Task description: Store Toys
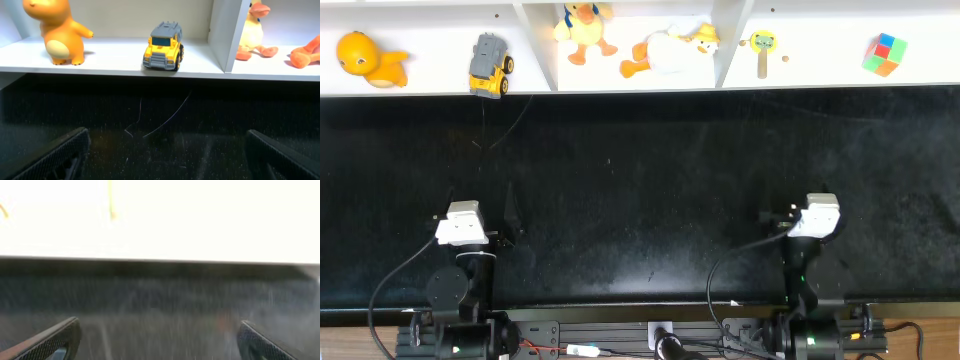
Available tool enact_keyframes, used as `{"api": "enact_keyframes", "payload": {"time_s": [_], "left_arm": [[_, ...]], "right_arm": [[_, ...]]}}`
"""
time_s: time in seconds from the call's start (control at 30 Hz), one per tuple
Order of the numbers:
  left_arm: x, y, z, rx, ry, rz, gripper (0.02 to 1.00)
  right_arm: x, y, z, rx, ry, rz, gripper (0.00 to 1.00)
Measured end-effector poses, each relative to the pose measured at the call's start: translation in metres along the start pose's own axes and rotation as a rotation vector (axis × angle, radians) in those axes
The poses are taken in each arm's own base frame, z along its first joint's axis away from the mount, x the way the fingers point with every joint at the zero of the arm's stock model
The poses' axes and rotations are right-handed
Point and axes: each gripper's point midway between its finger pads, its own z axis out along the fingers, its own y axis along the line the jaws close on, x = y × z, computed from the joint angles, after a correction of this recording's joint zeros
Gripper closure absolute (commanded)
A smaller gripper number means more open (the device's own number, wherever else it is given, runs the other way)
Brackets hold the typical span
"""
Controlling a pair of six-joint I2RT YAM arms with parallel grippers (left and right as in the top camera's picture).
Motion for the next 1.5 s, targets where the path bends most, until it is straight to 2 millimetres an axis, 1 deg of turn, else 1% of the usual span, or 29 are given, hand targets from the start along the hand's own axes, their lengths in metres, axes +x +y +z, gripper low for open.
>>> {"api": "enact_keyframes", "payload": {"time_s": [0.07, 0.1, 0.2, 1.5], "left_arm": [[-0.0001, 0.0, 0.0, 0.0, 0.0, 0.0, 0.023], [-0.0001, 0.0, 0.0, 0.0, 0.0, 0.0, 0.02], [0.0, 0.0001, 0.0, 0.0, 0.0, 0.0, 0.02], [-0.0001, 0.0, 0.0, 0.0, 0.0, 0.0, 0.02]], "right_arm": [[-0.0161, -0.0014, -0.0028, 0.001, -0.07, 0.003, 0.007], [-0.0181, -0.0026, -0.0034, 0.004, -0.078, 0.003, 0.005], [-0.0129, -0.0064, -0.0028, 0.018, -0.063, 0.003, 0.005], [-0.0131, -0.0065, -0.0028, 0.016, -0.064, 0.003, 0.007]]}}
